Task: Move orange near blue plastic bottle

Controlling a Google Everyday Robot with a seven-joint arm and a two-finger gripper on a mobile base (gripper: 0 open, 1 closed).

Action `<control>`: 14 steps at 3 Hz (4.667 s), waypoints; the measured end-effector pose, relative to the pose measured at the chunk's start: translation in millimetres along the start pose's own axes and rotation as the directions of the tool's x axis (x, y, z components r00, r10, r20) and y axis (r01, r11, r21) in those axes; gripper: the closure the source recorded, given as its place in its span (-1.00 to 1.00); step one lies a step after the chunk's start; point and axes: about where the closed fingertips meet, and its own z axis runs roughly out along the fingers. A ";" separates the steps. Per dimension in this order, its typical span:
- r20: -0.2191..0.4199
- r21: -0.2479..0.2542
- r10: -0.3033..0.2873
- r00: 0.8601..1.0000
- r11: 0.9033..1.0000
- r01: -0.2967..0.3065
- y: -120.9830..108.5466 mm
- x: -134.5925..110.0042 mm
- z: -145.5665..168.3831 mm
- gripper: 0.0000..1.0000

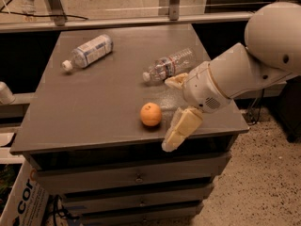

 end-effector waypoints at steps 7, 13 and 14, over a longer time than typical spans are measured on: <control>0.223 0.054 -0.032 0.974 0.998 0.021 -28.1 -2.8 50.0 -0.19; 0.241 0.131 0.016 0.970 0.990 -0.049 -83.5 -120.6 56.4 1.00; 0.237 0.154 0.011 0.971 0.987 -0.049 -99.0 -120.3 61.4 1.00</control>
Offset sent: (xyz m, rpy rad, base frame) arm 0.0281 0.0282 -0.0174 0.1999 -0.0628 0.0100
